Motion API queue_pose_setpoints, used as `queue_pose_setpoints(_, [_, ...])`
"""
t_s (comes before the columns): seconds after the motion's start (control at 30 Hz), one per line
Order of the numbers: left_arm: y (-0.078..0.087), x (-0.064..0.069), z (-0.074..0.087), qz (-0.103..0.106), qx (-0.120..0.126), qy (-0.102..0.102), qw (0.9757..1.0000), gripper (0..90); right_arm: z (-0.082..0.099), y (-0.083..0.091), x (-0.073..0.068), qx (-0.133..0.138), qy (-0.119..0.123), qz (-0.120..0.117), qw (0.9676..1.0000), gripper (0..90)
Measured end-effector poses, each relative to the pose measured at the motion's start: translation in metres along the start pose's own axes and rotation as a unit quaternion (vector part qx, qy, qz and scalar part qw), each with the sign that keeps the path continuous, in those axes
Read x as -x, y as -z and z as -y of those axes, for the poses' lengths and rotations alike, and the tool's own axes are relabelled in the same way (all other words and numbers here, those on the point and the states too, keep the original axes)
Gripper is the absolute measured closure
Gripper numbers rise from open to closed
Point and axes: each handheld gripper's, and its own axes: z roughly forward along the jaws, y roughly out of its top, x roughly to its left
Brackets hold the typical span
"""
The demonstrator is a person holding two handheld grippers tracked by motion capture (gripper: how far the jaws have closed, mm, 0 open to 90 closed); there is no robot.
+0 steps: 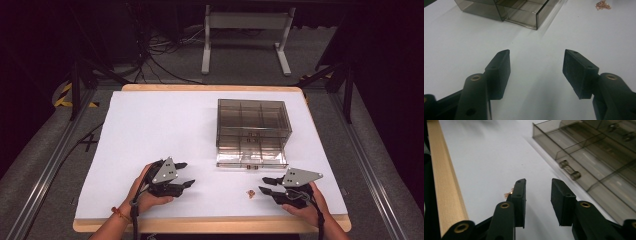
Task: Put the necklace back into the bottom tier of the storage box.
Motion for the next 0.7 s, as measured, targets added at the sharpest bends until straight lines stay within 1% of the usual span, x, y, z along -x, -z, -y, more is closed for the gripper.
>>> queue_pose_setpoints(0.03, [0.000, 0.000, 0.000, -0.001, 0.001, 0.002, 1.0000, 34.9, 0.000, -0.003, -0.002, -0.003, 0.003, -0.003, 1.0000, 63.8])
queue_pose_setpoints(0.1, [0.000, 0.001, 0.001, 0.000, 0.004, 0.003, 1.0000, 32.8, 0.000, -0.007, -0.006, -0.008, 0.005, -0.006, 0.9999, 60.7])
queue_pose_setpoints(0.17, [0.000, 0.001, 0.001, -0.007, -0.001, 0.004, 1.0000, 28.7, -0.001, -0.012, -0.008, -0.013, 0.008, -0.012, 0.9998, 60.0])
queue_pose_setpoints(0.27, [-0.001, 0.001, 0.001, -0.013, 0.001, 0.008, 0.9999, 24.0, -0.002, -0.018, -0.012, -0.021, 0.009, -0.018, 0.9996, 58.9])
queue_pose_setpoints(0.33, [-0.001, 0.001, 0.001, -0.015, 0.003, 0.013, 0.9998, 21.6, -0.003, -0.021, -0.013, -0.022, 0.011, -0.020, 0.9995, 59.3])
queue_pose_setpoints(0.37, [-0.001, 0.001, 0.001, -0.015, 0.003, 0.013, 0.9998, 18.7, -0.003, -0.021, -0.013, -0.022, 0.011, -0.020, 0.9995, 59.3])
queue_pose_setpoints(0.4, [-0.002, 0.000, 0.001, -0.016, 0.004, 0.019, 0.9997, 18.7, -0.003, -0.022, -0.013, -0.025, 0.011, -0.020, 0.9994, 61.3])
queue_pose_setpoints(0.47, [-0.002, -0.001, 0.001, -0.024, 0.006, 0.024, 0.9994, 14.4, -0.004, -0.024, -0.012, -0.020, 0.006, -0.019, 0.9996, 63.0])
queue_pose_setpoints(0.5, [-0.002, -0.002, 0.001, -0.027, 0.009, 0.030, 0.9992, 13.0, -0.004, -0.025, -0.012, -0.020, 0.003, -0.020, 0.9996, 63.9])
queue_pose_setpoints(0.53, [-0.002, -0.003, 0.001, -0.026, 0.008, 0.032, 0.9991, 12.4, -0.005, -0.026, -0.011, -0.020, 0.001, -0.021, 0.9996, 64.4])
queue_pose_setpoints(0.57, [-0.002, -0.003, 0.001, -0.030, 0.010, 0.035, 0.9989, 11.1, -0.005, -0.027, -0.011, -0.021, 0.001, -0.023, 0.9995, 64.7])
queue_pose_setpoints(0.63, [-0.002, -0.004, 0.001, -0.032, 0.007, 0.036, 0.9988, 10.0, -0.005, -0.030, -0.011, -0.026, 0.002, -0.024, 0.9994, 64.6])
queue_pose_setpoints(0.67, [-0.002, -0.005, 0.002, -0.038, 0.007, 0.038, 0.9985, 9.3, -0.005, -0.031, -0.011, -0.029, 0.004, -0.025, 0.9993, 64.5])
queue_pose_setpoints(0.7, [-0.002, -0.005, 0.002, -0.038, 0.007, 0.038, 0.9985, 8.0, -0.005, -0.033, -0.011, -0.034, 0.005, -0.021, 0.9992, 64.9])
